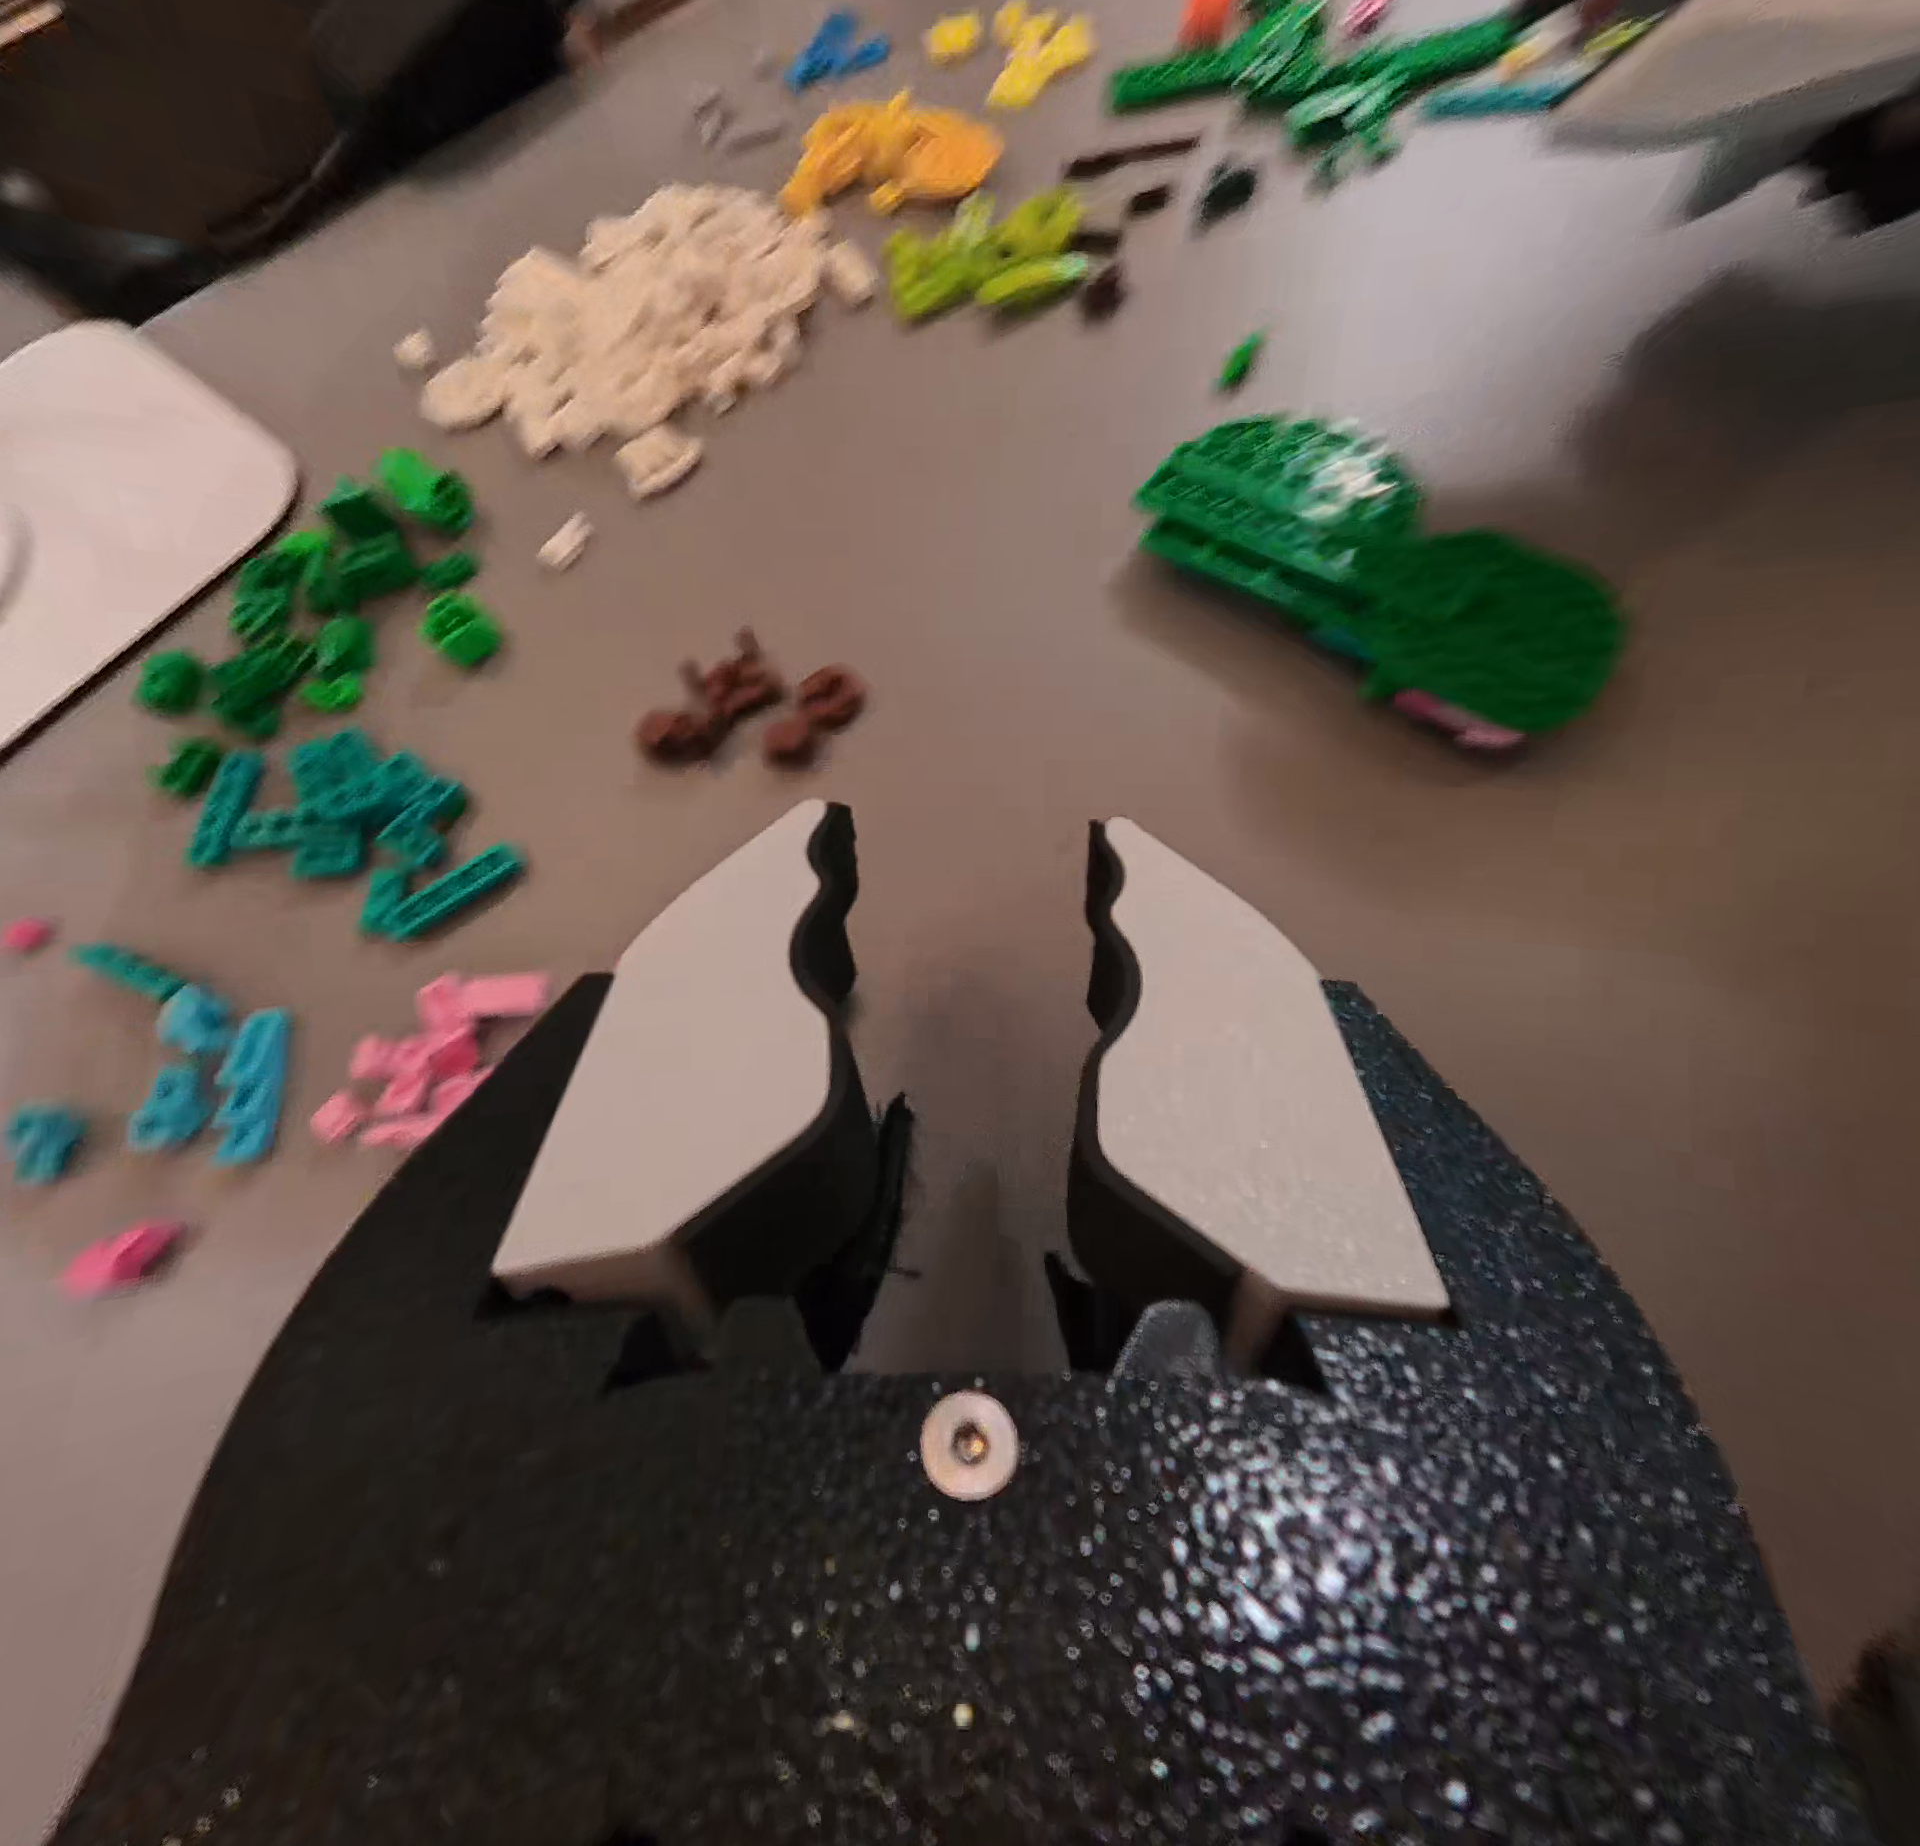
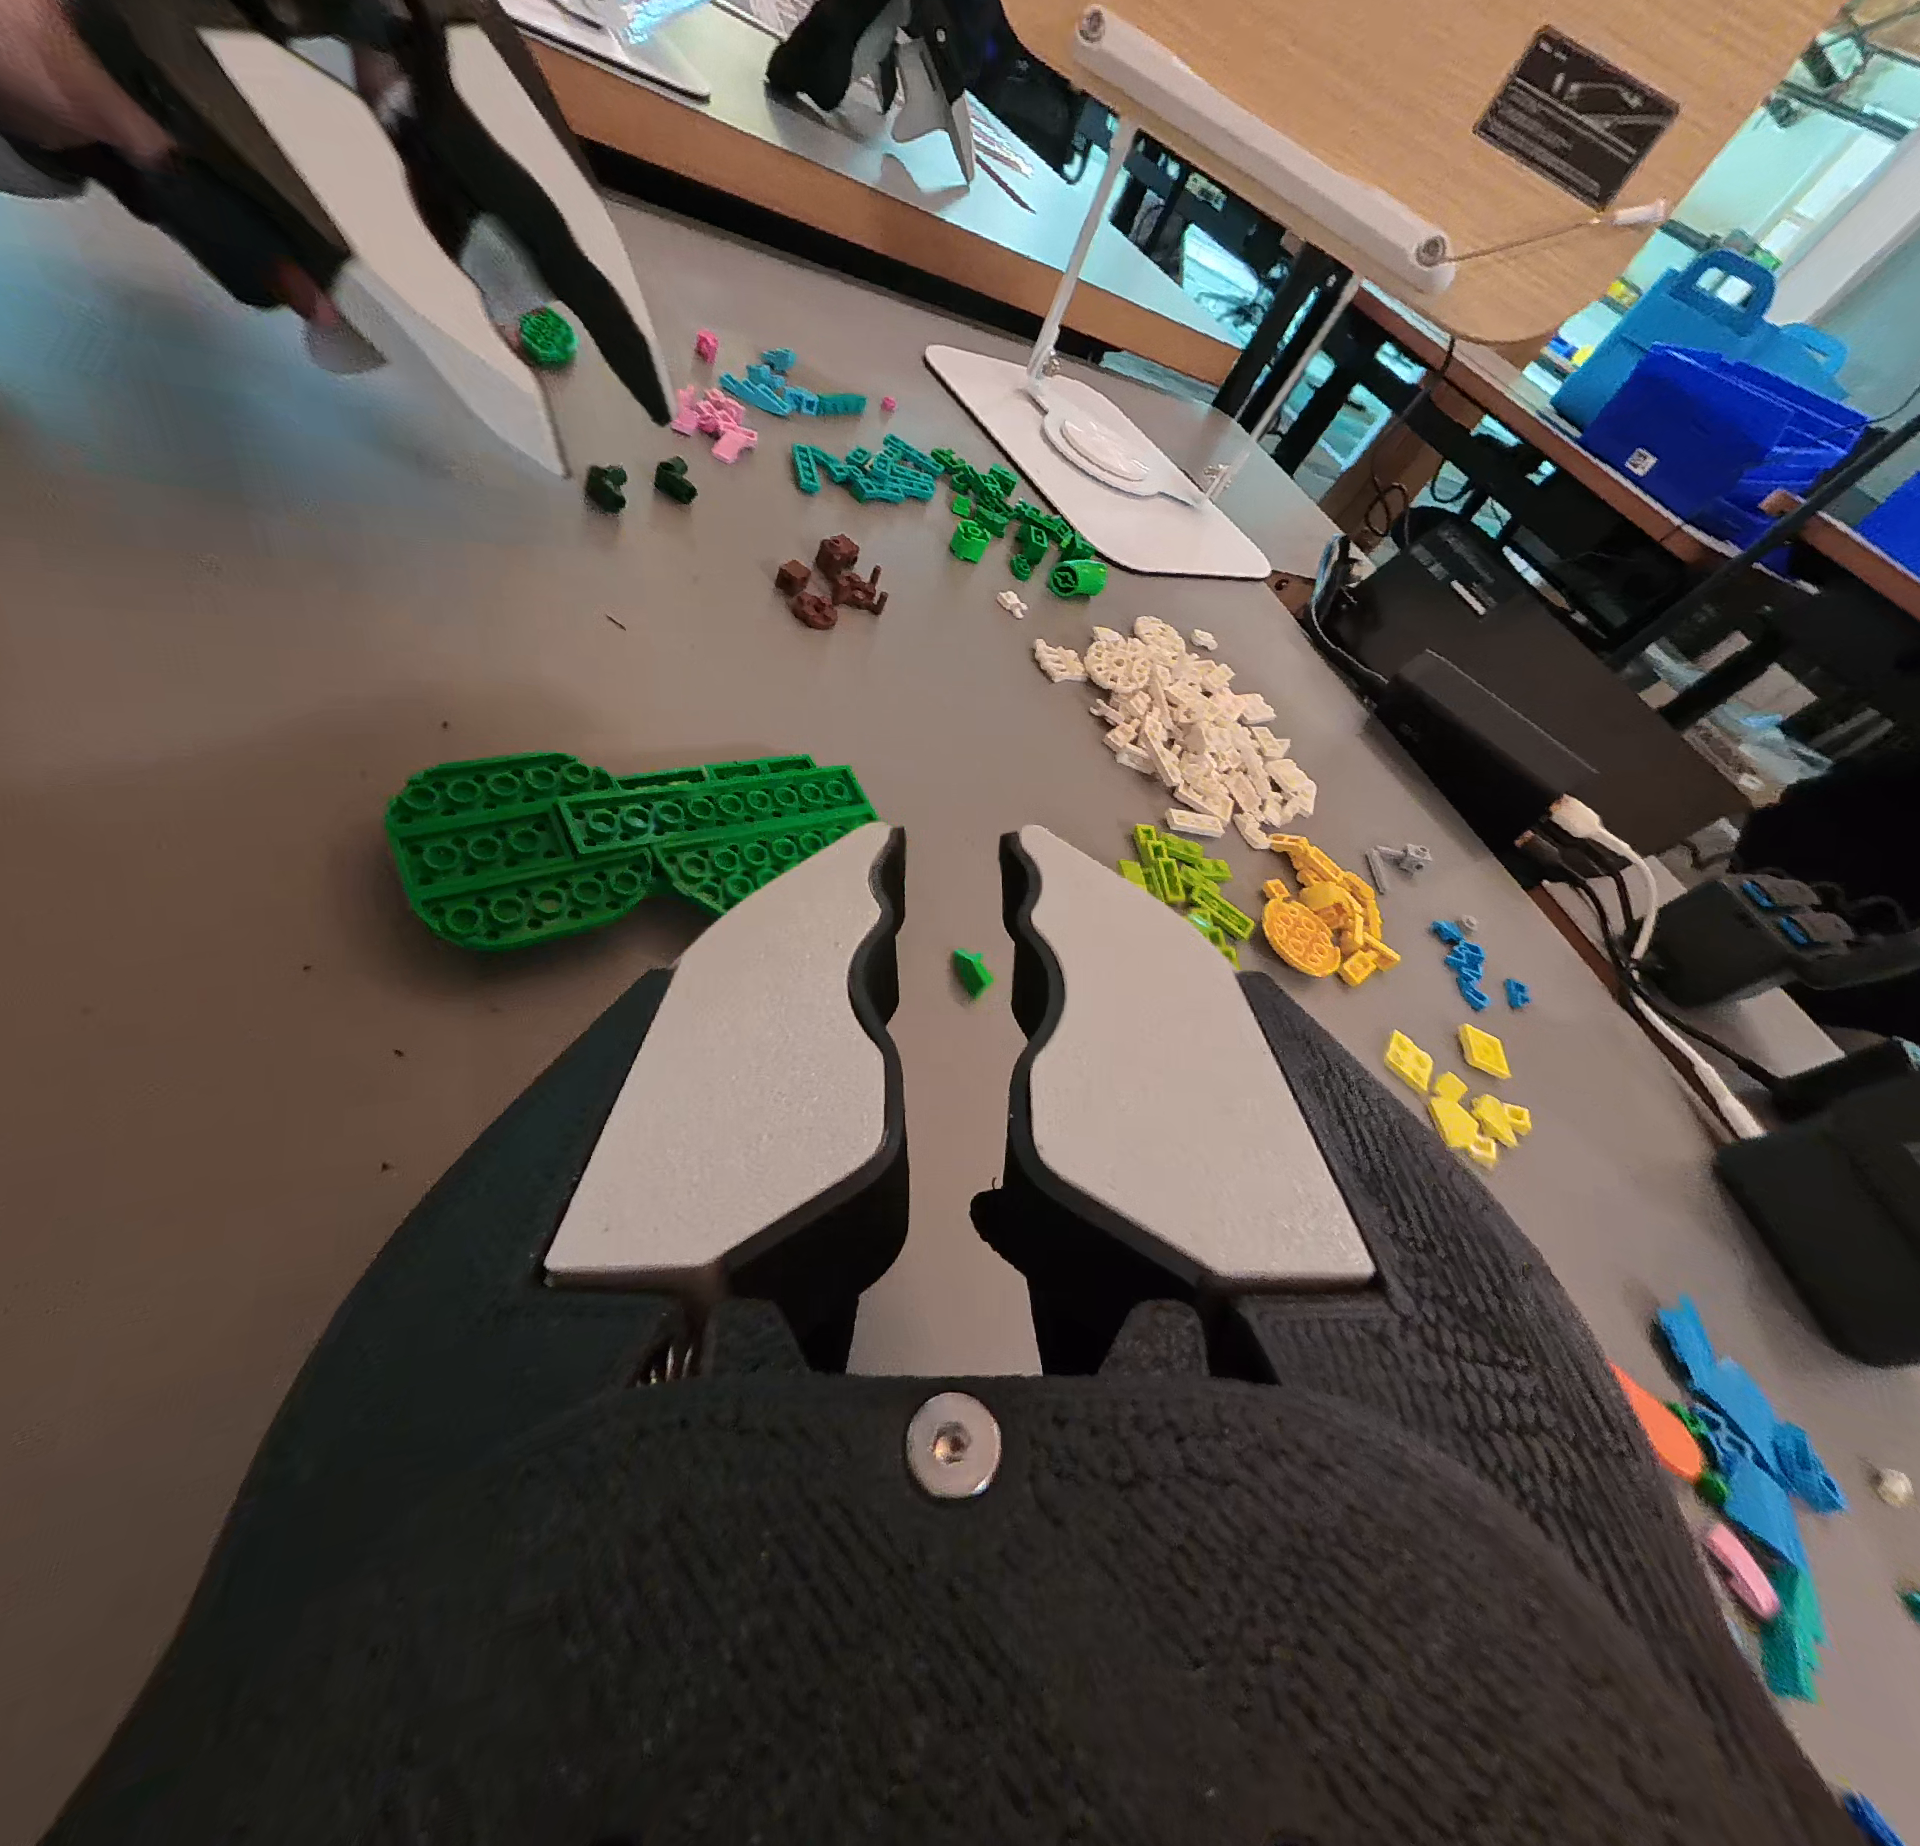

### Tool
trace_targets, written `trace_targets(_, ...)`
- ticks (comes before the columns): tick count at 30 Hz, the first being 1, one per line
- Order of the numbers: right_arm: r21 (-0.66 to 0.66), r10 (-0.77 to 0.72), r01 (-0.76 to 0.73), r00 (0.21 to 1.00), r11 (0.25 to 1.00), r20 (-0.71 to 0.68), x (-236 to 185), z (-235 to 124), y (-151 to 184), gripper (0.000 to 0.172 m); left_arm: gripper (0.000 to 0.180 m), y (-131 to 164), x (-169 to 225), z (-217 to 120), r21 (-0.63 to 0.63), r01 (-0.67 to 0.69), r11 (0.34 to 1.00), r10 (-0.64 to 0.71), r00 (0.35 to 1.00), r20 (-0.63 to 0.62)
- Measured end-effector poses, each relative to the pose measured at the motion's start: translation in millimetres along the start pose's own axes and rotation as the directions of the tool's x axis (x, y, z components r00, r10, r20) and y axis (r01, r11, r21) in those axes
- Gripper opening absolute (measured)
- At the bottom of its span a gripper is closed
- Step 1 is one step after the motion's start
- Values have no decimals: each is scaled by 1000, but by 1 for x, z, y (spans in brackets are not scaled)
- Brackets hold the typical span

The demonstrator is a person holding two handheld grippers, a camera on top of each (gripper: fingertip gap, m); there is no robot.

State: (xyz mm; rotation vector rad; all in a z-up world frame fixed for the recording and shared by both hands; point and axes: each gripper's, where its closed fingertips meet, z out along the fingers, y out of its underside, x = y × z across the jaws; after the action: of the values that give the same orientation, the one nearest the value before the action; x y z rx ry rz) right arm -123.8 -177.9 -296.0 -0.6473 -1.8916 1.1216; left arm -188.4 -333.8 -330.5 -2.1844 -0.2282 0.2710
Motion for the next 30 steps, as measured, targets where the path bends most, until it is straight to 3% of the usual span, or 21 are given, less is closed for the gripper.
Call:
trace_targets(6,-169,72,-58,994,984,78,-5,1,25,23,44,-20,59,12,39,-31,999,39,976,-214)
trace_targets(12,-289,149,-111,982,951,112,-2,16,37,23,44,-21,73,19,36,-32,999,40,966,-255)
trace_targets(21,-448,141,-46,973,893,181,6,44,68,19,37,-28,62,-2,129,58,990,-22,964,-263)
trace_targets(23,-454,134,-38,974,890,181,6,46,69,18,34,-33,47,-8,192,75,979,-34,977,-211)
trace_targets(25,-473,169,-59,966,879,195,4,47,69,13,35,-45,23,-18,346,52,937,-21,995,-95)
trace_targets(27,-489,203,-75,956,869,212,2,47,70,4,35,-57,-4,-37,528,27,849,-58,997,42)
trace_targets(30,-512,189,-44,953,858,235,2,46,70,3,27,-57,-44,-69,679,-61,732,-154,956,252)
